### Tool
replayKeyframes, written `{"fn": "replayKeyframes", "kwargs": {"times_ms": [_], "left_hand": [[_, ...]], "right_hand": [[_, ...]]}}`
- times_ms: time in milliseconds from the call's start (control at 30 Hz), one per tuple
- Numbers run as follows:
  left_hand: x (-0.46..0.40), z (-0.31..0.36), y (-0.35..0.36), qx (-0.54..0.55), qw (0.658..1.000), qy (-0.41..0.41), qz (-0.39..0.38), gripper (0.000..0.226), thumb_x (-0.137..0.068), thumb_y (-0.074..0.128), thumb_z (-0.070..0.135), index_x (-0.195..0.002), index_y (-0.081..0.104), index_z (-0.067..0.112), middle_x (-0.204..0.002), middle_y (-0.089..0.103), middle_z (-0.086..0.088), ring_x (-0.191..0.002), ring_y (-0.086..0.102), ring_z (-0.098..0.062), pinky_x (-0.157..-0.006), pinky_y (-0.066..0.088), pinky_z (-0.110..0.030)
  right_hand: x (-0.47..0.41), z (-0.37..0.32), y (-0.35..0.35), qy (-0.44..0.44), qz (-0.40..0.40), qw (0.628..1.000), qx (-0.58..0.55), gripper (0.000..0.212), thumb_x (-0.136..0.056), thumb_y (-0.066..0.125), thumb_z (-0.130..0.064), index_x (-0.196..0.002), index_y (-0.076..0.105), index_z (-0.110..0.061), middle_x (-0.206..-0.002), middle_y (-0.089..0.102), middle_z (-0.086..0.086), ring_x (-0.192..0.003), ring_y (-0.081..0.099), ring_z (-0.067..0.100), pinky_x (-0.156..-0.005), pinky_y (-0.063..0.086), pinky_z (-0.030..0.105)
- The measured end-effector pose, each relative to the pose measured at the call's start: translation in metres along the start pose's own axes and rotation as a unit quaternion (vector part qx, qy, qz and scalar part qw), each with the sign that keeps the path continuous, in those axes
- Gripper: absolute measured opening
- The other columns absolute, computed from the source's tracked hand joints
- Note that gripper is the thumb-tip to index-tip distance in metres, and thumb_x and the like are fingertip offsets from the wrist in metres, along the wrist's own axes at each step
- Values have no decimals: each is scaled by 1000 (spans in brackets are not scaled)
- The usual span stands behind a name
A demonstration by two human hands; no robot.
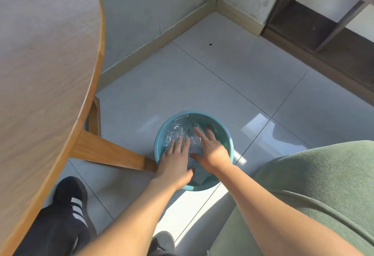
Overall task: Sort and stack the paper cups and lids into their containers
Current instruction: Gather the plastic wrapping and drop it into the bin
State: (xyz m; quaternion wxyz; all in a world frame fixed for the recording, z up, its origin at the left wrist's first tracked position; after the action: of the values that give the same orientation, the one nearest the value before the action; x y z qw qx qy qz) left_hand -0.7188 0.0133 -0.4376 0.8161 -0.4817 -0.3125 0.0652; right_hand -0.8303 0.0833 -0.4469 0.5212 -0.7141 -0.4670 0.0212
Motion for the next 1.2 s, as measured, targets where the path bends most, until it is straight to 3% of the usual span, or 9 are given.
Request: {"fn": "replayKeyframes", "kwargs": {"times_ms": [200,367,600,967,1200], "left_hand": [[13,-1,-8,-89,993,32,65,88,-101,52,45,-166,-2,22,-175,2,1,-161,-4,-18,-129,-6,-43],[18,-3,-12,-94,994,34,54,87,-101,52,46,-167,-2,25,-175,0,2,-161,-5,-19,-130,-3,-46],[36,2,-31,-90,993,34,62,88,-102,52,47,-166,-4,26,-175,-7,2,-161,-8,-18,-130,-4,-44],[91,33,-93,-79,989,48,117,88,-102,53,42,-166,-6,26,-174,-11,0,-161,-11,-19,-129,-9,-42],[162,70,-167,-48,977,73,196,89,-102,52,43,-166,-7,28,-174,-15,1,-160,-13,-16,-127,-10,-38]], "right_hand": [[-12,4,11,43,-46,997,33,93,-88,74,-55,-161,21,-37,-171,17,6,-136,56,30,-108,49,39],[-1,-4,-2,17,-8,1000,7,94,-84,79,-45,-161,26,-34,-165,28,6,-139,51,29,-107,49,37],[24,-17,-26,-22,23,999,-42,112,-72,90,-50,-163,24,-35,-171,17,9,-155,28,28,-119,34,37],[93,-64,-98,-87,74,993,16,112,-73,88,-52,-163,23,-35,-171,18,3,-146,41,30,-111,41,37],[165,-103,-163,-128,118,984,32,110,-76,85,-56,-163,19,-37,-172,14,3,-155,28,24,-117,33,34]]}}
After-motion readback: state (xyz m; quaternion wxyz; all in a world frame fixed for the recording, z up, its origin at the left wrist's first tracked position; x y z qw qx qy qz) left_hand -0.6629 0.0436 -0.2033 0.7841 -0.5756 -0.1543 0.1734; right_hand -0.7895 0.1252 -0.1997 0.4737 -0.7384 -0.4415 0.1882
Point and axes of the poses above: each hand's wrist, its own x-axis away from the middle knuckle, its own y-axis out of the palm, z = x × y, the point moved 8 cm from there along -x, towards the middle knuckle
